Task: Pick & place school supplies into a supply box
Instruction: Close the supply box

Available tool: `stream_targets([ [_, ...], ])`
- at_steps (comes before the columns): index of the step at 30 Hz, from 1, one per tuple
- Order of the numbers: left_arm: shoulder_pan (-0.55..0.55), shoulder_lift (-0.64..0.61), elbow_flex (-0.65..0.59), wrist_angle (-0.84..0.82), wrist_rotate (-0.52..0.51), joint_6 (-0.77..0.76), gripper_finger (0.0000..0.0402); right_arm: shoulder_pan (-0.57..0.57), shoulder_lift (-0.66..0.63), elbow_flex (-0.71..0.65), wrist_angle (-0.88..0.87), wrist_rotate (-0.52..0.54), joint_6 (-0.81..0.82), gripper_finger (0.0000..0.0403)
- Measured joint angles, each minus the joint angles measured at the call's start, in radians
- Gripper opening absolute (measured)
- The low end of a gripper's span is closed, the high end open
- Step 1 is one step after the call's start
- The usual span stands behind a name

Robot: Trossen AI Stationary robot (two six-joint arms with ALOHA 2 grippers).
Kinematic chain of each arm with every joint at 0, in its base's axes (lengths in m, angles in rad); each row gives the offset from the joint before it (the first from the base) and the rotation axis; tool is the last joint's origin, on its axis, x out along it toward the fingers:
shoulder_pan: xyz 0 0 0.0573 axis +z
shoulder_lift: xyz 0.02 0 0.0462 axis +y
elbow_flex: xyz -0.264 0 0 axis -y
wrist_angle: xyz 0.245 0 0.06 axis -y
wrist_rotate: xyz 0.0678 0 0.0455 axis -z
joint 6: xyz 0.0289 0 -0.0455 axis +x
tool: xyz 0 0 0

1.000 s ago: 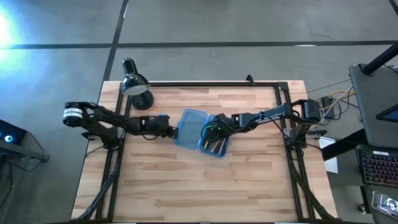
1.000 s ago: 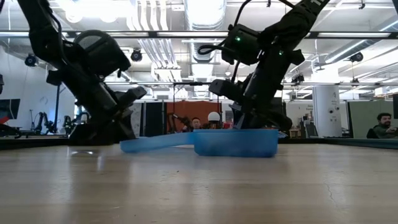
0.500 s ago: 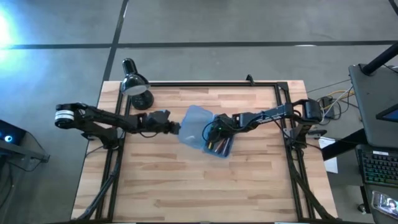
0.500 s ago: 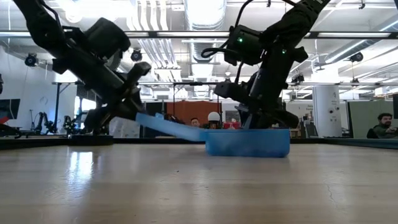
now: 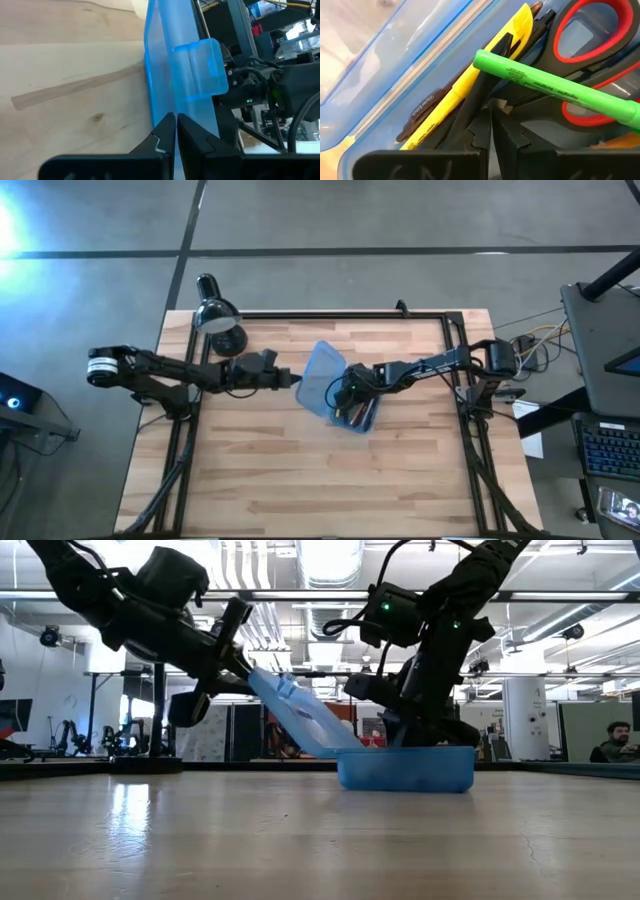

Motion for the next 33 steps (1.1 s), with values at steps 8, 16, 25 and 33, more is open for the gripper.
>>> stream_targets([
  [8, 0.0, 0.004, 0.049, 0.002, 0.015, -0.016, 0.0002, 0.0, 0.0, 0.0, -0.001, 0.001, -0.004, 0.0013],
  [16, 0.0, 0.044, 0.133, -0.016, 0.09, 0.053, 0.0002, 0.0, 0.0, 0.0, 0.0, 0.007, -0.005, 0.0013],
  [25, -0.001, 0.114, 0.209, -0.137, -0.013, 0.133, 0.0001, 0.0, 0.001, -0.002, -0.002, 0.01, 0.0, 0.0013],
  [33, -0.001, 0.105, 0.27, -0.802, -0.088, 0.324, 0.0001, 0.0, 0.0, -0.006, -0.001, 0.011, -0.007, 0.0013],
])
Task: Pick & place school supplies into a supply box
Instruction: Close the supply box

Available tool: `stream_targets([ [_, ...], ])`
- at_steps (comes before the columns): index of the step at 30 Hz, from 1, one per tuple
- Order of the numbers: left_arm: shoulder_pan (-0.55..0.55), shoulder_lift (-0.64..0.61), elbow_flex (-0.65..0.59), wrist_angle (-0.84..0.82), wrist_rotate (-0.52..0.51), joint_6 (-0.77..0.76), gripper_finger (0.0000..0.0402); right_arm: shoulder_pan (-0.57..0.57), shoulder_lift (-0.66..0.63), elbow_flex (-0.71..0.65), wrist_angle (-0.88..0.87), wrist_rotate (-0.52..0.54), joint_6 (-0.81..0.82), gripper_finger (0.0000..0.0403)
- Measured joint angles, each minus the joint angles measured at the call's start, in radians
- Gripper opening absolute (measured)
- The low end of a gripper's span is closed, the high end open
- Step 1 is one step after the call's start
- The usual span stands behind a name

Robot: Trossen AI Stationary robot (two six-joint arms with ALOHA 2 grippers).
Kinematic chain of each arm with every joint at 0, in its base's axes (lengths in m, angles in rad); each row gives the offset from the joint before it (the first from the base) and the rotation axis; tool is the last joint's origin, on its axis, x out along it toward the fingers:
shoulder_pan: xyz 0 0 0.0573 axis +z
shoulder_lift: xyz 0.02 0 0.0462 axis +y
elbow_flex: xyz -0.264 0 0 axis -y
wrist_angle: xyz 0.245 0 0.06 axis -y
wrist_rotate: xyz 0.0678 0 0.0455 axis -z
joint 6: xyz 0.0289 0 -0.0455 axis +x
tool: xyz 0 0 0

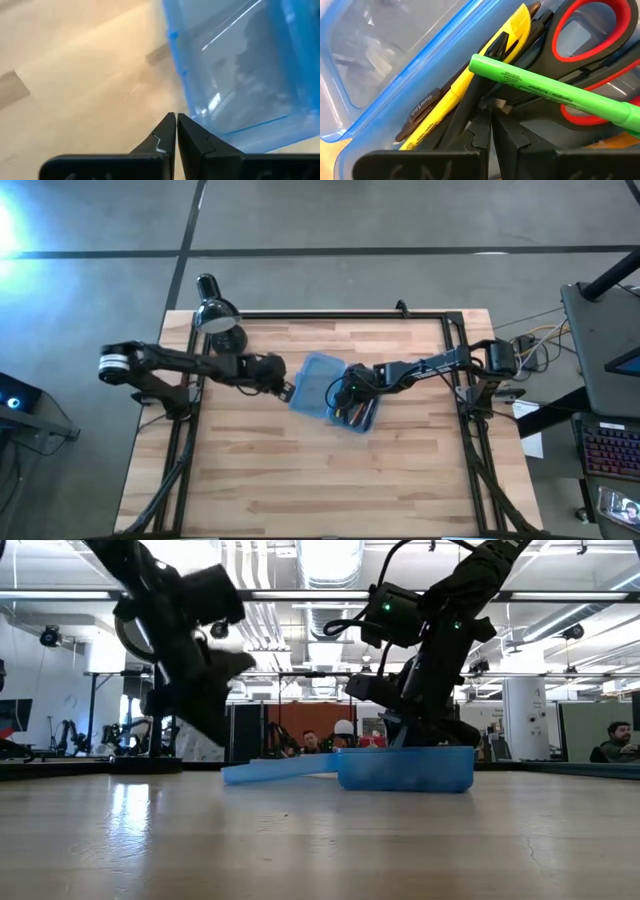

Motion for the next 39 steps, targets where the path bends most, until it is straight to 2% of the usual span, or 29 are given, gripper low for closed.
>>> stream_targets([
  [7, 0.0, 0.133, -0.041, 0.143, 0.007, -0.021, 0.0, 0.0, 0.0, -0.003, 0.003, 0.001, -0.005, 0.0013],
  [10, 0.001, 0.2, -0.035, 0.223, 0.029, -0.026, 0.0, 0.0, 0.0, -0.005, 0.003, 0.0, -0.005, 0.0013],
  [14, 0.002, 0.246, -0.008, 0.246, 0.036, -0.053, 0.0, 0.0, 0.0, -0.005, -0.001, 0.001, -0.005, 0.0013],
  [19, 0.011, 0.218, 0.013, 0.263, 0.04, -0.038, 0.0, 0.0, -0.001, -0.008, -0.012, 0.001, -0.003, 0.0013],
  [28, 0.048, 0.065, 0.011, 0.268, 0.041, -0.039, 0.0, -0.001, -0.001, -0.016, -0.017, 0.006, -0.005, 0.0013],
  [33, 0.053, 0.067, 0.003, 0.296, 0.061, -0.077, 0.0, 0.0, -0.001, -0.019, -0.012, 0.015, -0.006, 0.0013],
  [39, 0.055, 0.079, -0.002, 0.409, 0.099, -0.161, 0.0, 0.0, -0.001, -0.021, -0.02, 0.016, -0.012, 0.0013],
])
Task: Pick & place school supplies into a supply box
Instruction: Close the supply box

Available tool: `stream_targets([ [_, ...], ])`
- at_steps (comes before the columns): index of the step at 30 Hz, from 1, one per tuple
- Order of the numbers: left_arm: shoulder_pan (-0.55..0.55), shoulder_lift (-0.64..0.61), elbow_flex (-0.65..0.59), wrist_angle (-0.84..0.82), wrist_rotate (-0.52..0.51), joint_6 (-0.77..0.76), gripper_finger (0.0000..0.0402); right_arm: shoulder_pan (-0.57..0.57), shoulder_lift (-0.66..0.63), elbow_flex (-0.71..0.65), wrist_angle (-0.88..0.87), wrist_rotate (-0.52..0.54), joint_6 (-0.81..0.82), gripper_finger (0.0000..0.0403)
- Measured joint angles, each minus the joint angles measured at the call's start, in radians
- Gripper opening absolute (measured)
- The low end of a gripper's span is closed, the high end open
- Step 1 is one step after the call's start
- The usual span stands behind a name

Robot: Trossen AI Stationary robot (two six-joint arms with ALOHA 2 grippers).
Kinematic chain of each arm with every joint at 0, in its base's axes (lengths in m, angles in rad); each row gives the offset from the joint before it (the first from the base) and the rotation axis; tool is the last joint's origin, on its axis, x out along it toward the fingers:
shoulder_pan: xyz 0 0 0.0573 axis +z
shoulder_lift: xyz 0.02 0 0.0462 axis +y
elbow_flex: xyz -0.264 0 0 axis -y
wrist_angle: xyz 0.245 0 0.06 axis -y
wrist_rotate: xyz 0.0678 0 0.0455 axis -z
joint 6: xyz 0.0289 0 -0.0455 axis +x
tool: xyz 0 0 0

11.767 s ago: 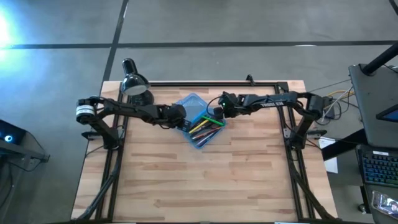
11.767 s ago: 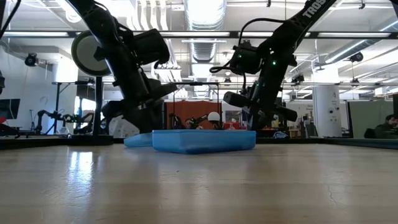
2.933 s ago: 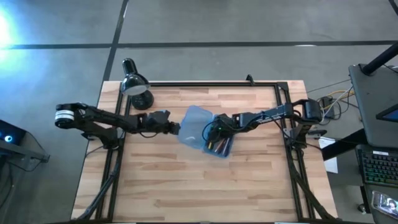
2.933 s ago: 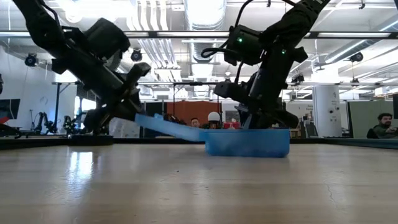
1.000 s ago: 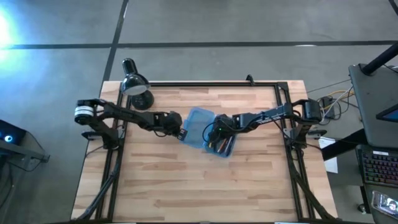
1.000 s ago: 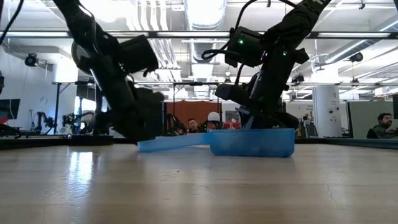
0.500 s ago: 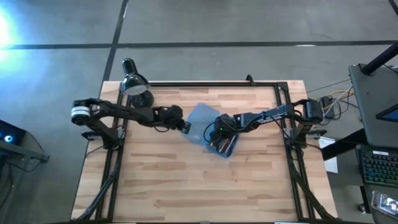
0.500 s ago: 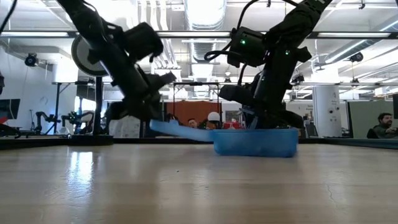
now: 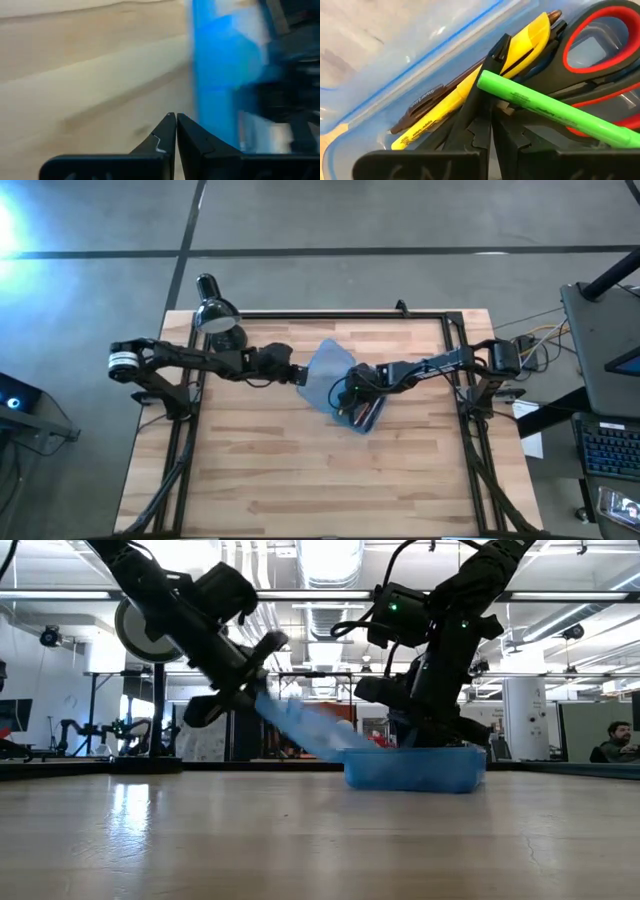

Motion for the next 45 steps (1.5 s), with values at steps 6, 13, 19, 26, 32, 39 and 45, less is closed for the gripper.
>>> stream_targets([
  [6, -0.001, -0.002, 0.007, 0.096, 0.064, -0.02, 0.0, 0.0, 0.002, 0.0, 0.025, 0.003, -0.007, 0.0013],
  [13, -0.001, 0.015, 0.021, 0.131, 0.067, -0.023, 0.0, 0.0, 0.002, 0.0, 0.024, 0.002, -0.009, 0.0013],
  [19, 0.0, 0.025, 0.023, 0.247, 0.082, -0.029, 0.0, 0.0, 0.001, -0.001, 0.026, 0.001, -0.013, 0.0013],
  [26, 0.0, 0.025, 0.023, 0.246, 0.083, -0.029, 0.0, 0.0, -0.023, -0.004, 0.027, 0.013, -0.017, 0.0013],
  [32, -0.001, 0.025, 0.025, 0.249, 0.084, -0.024, 0.0, -0.001, -0.066, -0.006, 0.008, 0.059, -0.03, 0.0013],
  [39, -0.001, 0.025, 0.027, 0.25, 0.084, -0.02, 0.0, 0.0, -0.127, -0.005, -0.008, 0.082, -0.058, 0.0013],
  [45, -0.001, 0.025, 0.026, 0.263, 0.083, -0.02, 0.0, 0.013, -0.14, 0.003, -0.045, 0.11, -0.058, 0.0013],
])
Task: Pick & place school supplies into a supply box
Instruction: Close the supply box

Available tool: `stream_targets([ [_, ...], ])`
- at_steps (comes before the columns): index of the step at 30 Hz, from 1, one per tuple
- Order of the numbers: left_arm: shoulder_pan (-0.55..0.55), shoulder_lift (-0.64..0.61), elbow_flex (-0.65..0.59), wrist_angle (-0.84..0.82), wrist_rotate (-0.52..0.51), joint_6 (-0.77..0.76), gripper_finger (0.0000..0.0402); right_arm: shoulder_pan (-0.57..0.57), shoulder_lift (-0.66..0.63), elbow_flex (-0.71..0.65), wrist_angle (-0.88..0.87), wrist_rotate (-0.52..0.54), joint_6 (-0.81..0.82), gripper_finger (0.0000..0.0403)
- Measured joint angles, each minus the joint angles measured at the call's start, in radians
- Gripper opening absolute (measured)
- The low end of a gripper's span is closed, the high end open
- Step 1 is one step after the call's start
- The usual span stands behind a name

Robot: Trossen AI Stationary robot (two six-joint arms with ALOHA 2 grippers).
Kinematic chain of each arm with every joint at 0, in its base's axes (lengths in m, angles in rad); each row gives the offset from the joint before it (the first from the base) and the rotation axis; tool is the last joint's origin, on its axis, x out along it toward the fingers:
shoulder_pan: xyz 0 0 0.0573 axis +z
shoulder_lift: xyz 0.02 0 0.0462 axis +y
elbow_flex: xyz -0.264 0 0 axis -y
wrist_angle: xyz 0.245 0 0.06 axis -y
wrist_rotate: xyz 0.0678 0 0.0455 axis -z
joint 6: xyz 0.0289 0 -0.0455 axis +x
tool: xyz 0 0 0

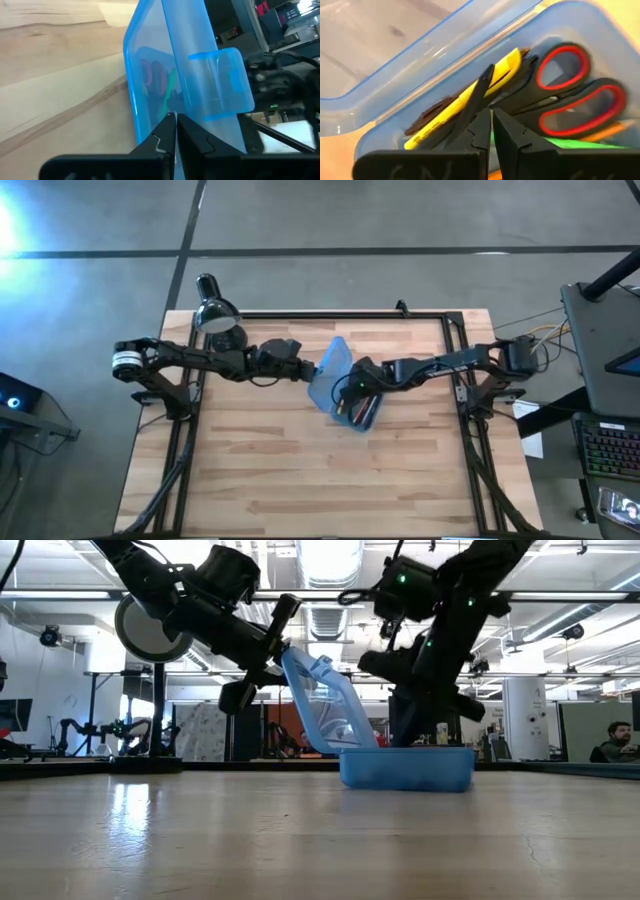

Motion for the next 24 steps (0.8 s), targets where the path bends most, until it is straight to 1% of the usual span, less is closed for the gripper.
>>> stream_targets([
  [5, 0.0, 0.0, -0.001, 0.002, -0.001, 0.0, 0.0, 0.032, -0.067, 0.051, -0.11, 0.115, -0.073, 0.0013],
  [9, 0.0, 0.0, -0.002, 0.001, -0.003, 0.0, 0.0, 0.066, -0.151, 0.072, -0.289, 0.182, -0.114, 0.0013],
  [13, 0.0, 0.0, -0.002, 0.002, -0.003, 0.0, 0.0, 0.126, -0.241, 0.045, -0.534, 0.183, -0.086, 0.0013],
  [15, 0.0, 0.0, -0.002, 0.002, -0.003, 0.0, 0.0, 0.173, -0.283, 0.014, -0.6, 0.182, -0.05, 0.0013],
  [17, 0.0, 0.0, -0.003, 0.002, -0.003, 0.001, 0.0, 0.217, -0.324, -0.026, -0.605, 0.177, -0.018, 0.0013],
  [19, 0.0, 0.0, -0.003, 0.002, -0.004, 0.001, 0.0, 0.242, -0.335, -0.075, -0.597, 0.156, 0.011, 0.0013],
  [21, 0.0, 0.0, -0.003, 0.002, -0.004, 0.001, 0.0, 0.245, -0.323, -0.127, -0.554, 0.131, 0.036, 0.0013],
  [24, 0.0, 0.0, -0.004, 0.002, -0.004, 0.0, 0.0, 0.245, -0.286, -0.182, -0.432, 0.102, 0.018, 0.0013],
])
